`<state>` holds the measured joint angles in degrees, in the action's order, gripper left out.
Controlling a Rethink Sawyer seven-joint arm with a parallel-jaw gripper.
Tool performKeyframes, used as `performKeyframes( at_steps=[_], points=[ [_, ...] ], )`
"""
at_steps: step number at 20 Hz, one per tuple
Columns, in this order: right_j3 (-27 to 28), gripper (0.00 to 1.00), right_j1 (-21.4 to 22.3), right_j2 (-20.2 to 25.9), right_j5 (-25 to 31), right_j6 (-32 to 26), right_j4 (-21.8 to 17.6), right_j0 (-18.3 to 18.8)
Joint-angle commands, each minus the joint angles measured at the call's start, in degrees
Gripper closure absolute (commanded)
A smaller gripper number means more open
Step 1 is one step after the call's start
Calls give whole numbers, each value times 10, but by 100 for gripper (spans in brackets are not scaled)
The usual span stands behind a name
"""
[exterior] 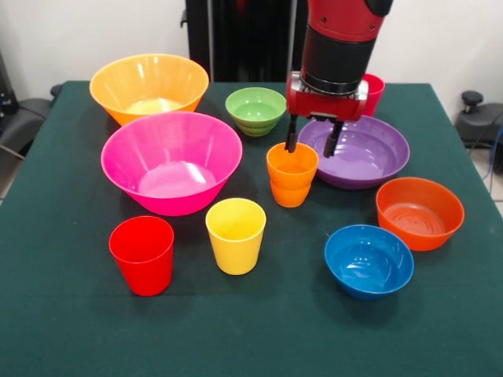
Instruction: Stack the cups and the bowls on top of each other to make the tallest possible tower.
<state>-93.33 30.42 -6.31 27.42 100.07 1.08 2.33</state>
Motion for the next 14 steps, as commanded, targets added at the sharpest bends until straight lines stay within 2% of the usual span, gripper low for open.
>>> performKeyframes(
  at_steps=[1,14],
  points=[
    [12,0,-18,46,-2,84,16,-2],
    [-19,0,9,33,7,92,17,-8]
  ],
)
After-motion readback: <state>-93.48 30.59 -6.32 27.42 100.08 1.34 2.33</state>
